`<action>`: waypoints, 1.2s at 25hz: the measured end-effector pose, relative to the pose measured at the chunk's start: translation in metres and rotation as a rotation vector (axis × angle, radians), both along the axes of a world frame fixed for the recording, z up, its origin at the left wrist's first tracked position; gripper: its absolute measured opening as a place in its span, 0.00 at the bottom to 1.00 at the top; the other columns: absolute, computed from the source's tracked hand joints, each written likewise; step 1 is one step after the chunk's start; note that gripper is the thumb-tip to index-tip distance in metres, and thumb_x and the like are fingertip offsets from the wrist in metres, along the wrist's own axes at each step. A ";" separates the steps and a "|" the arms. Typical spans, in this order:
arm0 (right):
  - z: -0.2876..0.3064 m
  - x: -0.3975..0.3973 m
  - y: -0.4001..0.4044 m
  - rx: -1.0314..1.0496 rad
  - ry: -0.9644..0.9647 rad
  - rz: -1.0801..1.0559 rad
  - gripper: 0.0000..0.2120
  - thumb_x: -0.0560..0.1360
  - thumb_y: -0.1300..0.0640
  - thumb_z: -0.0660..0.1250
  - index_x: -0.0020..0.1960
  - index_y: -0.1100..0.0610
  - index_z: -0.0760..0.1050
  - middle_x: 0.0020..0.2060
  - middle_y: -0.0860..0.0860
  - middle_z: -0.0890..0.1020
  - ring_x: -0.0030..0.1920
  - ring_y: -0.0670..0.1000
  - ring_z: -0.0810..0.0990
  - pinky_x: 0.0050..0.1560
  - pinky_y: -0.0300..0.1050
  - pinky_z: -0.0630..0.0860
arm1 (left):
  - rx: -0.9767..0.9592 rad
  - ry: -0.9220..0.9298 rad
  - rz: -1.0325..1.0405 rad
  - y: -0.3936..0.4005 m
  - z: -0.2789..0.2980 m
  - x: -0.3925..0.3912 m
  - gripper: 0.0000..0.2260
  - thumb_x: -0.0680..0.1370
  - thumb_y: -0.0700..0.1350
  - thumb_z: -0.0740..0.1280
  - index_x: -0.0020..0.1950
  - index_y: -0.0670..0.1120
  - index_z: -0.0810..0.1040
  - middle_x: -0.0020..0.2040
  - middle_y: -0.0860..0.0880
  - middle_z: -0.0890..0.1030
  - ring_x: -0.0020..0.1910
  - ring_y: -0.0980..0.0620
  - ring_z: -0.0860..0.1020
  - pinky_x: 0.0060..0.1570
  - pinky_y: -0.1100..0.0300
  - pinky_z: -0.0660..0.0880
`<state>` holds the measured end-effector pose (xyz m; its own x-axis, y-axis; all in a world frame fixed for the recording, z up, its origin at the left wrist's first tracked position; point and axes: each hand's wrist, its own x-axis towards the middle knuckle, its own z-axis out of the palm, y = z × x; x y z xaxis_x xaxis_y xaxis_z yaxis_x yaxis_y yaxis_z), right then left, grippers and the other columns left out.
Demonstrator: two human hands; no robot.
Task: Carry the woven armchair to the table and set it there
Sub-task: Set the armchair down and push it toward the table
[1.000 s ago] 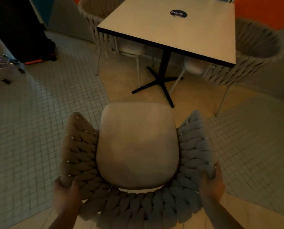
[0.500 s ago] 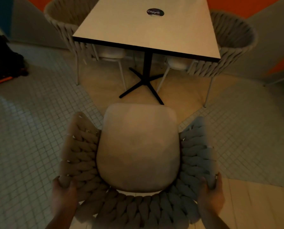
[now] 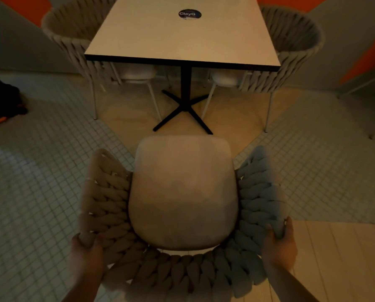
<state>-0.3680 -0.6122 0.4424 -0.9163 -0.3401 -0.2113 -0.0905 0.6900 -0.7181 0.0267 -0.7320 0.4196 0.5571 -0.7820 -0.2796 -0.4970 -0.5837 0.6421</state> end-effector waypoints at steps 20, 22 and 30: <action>-0.006 -0.037 -0.169 -0.055 0.044 -0.003 0.31 0.77 0.50 0.64 0.77 0.52 0.59 0.68 0.60 0.74 0.65 0.65 0.74 0.61 0.58 0.71 | -0.098 0.089 -0.046 -0.189 0.012 -0.047 0.19 0.73 0.48 0.67 0.60 0.40 0.72 0.52 0.36 0.80 0.48 0.36 0.78 0.41 0.49 0.72; -0.005 -0.038 -0.187 -0.037 0.053 -0.022 0.31 0.76 0.50 0.64 0.76 0.52 0.60 0.68 0.60 0.75 0.65 0.65 0.74 0.61 0.58 0.71 | -0.077 0.078 -0.042 -0.210 0.014 -0.050 0.20 0.73 0.50 0.67 0.60 0.40 0.72 0.53 0.36 0.80 0.49 0.35 0.78 0.44 0.45 0.75; -0.006 -0.043 -0.229 -0.079 0.017 -0.081 0.31 0.76 0.53 0.66 0.76 0.53 0.61 0.68 0.59 0.74 0.66 0.63 0.73 0.62 0.56 0.71 | -0.060 0.030 -0.055 -0.261 0.018 -0.063 0.19 0.73 0.50 0.67 0.60 0.40 0.72 0.51 0.36 0.80 0.48 0.35 0.78 0.41 0.48 0.72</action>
